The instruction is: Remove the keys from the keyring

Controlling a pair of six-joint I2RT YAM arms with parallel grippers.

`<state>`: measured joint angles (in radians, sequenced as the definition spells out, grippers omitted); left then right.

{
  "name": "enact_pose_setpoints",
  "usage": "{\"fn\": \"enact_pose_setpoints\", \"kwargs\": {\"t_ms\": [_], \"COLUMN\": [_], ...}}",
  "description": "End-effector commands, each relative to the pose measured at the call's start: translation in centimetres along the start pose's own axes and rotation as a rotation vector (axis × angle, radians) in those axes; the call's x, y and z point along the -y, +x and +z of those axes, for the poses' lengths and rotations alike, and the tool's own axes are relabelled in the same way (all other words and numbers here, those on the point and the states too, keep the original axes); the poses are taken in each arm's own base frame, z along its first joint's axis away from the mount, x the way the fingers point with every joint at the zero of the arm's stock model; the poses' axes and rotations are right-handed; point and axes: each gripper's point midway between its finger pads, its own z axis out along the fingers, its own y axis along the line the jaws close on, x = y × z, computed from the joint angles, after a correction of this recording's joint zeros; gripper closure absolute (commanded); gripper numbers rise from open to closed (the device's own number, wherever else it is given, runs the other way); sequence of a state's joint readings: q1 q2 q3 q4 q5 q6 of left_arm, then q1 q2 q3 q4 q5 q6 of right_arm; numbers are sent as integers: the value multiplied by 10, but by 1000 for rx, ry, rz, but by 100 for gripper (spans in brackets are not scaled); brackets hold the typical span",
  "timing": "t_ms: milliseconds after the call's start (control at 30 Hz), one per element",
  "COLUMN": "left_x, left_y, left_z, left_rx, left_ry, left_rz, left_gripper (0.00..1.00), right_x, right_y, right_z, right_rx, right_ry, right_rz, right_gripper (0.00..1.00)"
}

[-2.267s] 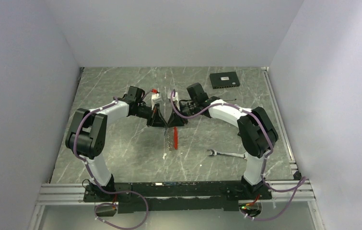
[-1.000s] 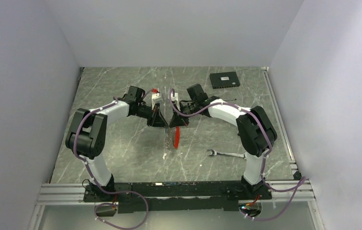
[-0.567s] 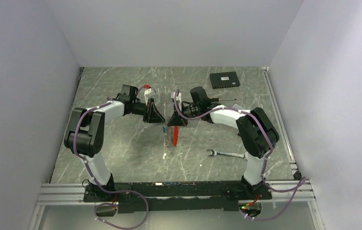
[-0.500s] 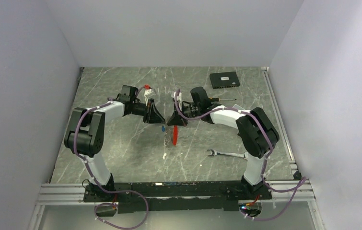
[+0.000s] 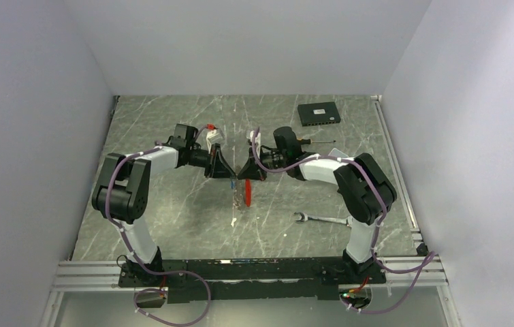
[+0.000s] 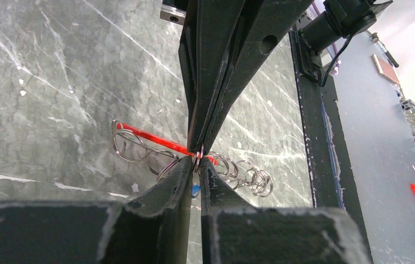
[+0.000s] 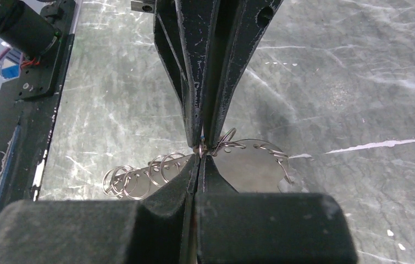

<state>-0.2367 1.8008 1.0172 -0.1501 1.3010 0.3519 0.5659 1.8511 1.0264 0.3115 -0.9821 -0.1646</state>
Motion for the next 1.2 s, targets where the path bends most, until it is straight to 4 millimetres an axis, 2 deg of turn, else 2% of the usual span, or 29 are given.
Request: {"fn": "enact_pose_setpoints", "kwargs": {"t_ms": [0,133,400,667,700,800,933,1033,1100,1167], "left_x": [4,4,5,4,4,3,1,1,1,1], "left_y": [4,6,9,9,10,10,8,5,5,6], "left_z": [8,11,17,19,20,19,14,11,11,12], "left_rx": [4,8,6,20,23,16,-34,-61,-77,-92], "left_ry": [43,56,74,86,87,74,31,1,-7,-17], "left_rz": [-6,-26,-55,-88,-96,-98,-44,4,28,46], "left_gripper": [87,86,79,82,84,100,100,100,100,100], "right_x": [-5,-3,0,4,4,4,1,-1,-2,-2], "right_y": [-34,-36,-41,-40,-40,-39,-28,-20,-23,-23], "right_z": [-6,-10,-16,-21,-21,-23,-23,-23,-25,-28], "right_rx": [104,140,231,305,315,329,255,130,85,38], "right_ry": [-12,4,35,88,92,93,34,-4,-13,-11], "right_rz": [-76,-62,-4,24,27,40,45,-21,-65,-87], "right_gripper": [100,100,100,100,100,100,100,82,72,67]}}
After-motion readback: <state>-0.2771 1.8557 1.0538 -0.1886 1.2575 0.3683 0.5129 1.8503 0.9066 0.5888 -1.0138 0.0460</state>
